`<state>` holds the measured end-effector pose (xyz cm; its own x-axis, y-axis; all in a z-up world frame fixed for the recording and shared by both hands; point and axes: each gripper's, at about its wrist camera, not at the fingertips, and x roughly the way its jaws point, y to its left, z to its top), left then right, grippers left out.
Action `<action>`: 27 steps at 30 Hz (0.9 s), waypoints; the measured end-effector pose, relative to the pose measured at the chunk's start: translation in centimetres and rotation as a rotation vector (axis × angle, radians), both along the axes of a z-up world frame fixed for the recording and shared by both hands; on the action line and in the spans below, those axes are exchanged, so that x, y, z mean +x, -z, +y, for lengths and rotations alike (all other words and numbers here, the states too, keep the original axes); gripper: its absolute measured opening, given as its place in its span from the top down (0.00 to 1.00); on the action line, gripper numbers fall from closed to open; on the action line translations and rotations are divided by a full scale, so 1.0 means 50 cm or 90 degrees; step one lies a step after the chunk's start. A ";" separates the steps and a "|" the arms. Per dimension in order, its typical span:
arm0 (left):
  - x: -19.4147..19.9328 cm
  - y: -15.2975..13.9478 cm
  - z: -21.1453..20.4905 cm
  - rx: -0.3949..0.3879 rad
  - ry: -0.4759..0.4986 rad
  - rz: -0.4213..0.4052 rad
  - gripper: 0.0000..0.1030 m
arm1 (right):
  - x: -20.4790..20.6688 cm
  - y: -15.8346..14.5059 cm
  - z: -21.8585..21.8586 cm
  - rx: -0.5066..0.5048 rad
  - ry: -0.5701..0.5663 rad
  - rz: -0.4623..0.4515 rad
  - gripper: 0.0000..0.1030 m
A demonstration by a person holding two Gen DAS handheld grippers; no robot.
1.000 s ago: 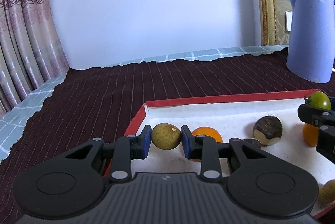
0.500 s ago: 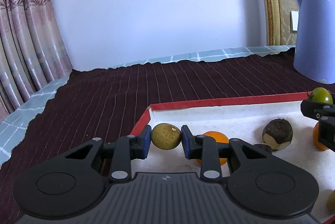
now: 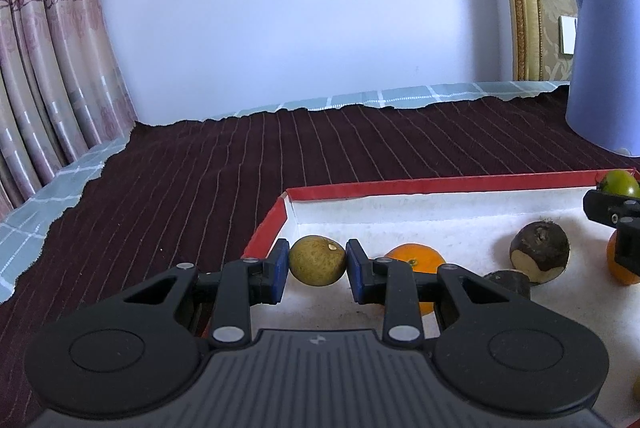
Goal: Organize fruits
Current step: 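Lower the yellow-brown fruit into the tray and open the left tool while the right tool releases the green fruit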
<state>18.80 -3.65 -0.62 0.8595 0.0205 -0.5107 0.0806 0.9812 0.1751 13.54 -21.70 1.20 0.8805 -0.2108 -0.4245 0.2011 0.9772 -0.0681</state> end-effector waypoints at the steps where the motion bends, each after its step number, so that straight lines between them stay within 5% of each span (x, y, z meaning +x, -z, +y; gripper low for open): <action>1: 0.001 0.001 0.001 -0.003 0.000 0.003 0.71 | 0.000 0.000 0.000 0.000 0.001 -0.002 0.69; 27: 0.023 0.014 0.008 -0.018 -0.014 0.031 0.71 | -0.002 0.004 0.006 -0.019 0.004 -0.006 0.69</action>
<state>19.95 -3.25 -1.30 0.8335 0.0240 -0.5521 0.0664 0.9875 0.1432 13.45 -21.39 1.00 0.8828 -0.2291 -0.4101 0.2086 0.9734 -0.0946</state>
